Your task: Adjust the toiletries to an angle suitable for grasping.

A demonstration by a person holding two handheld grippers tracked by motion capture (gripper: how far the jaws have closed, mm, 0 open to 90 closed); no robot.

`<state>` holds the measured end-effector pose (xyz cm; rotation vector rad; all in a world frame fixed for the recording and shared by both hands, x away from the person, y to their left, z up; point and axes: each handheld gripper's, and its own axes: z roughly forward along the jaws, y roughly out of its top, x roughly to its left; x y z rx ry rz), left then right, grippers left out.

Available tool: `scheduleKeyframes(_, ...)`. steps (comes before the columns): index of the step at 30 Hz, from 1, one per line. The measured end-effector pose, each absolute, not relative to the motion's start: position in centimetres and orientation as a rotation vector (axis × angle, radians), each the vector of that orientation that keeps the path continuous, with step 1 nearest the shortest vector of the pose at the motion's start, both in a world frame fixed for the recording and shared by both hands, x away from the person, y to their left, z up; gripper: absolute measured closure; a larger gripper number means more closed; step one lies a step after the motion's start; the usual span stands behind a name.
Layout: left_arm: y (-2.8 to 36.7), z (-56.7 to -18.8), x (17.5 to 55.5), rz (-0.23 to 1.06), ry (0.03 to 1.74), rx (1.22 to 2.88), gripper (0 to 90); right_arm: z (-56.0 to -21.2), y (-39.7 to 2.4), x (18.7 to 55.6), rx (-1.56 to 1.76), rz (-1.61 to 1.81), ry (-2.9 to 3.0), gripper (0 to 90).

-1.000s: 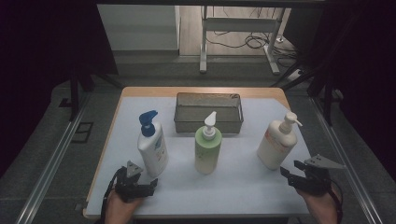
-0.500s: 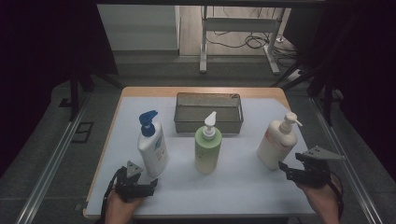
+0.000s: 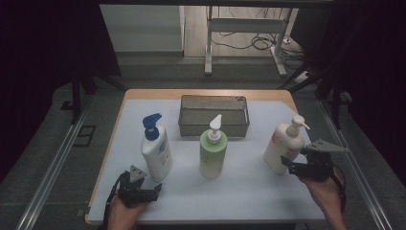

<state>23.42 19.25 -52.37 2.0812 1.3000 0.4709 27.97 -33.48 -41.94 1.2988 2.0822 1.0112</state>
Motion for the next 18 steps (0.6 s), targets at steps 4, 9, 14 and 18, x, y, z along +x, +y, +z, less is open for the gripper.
scheduleKeyframes(4,19.2,-52.4,23.4,0.472,1.3,2.081,10.8,-41.8,-33.1,28.6,1.297,1.012,2.078,21.7)
scheduleKeyframes(9,19.3,-52.4,23.4,0.471,1.3,2.082,10.8,-41.7,-32.7,29.5,1.294,1.007,2.075,22.2)
scheduleKeyframes(14,19.2,-52.4,23.4,0.472,1.302,2.077,10.8,-41.6,-32.3,30.1,1.292,1.005,2.063,25.1)
scheduleKeyframes(18,19.2,-52.4,23.4,0.472,1.3,2.081,10.8,-41.6,-32.2,30.6,1.299,1.008,2.054,27.5)
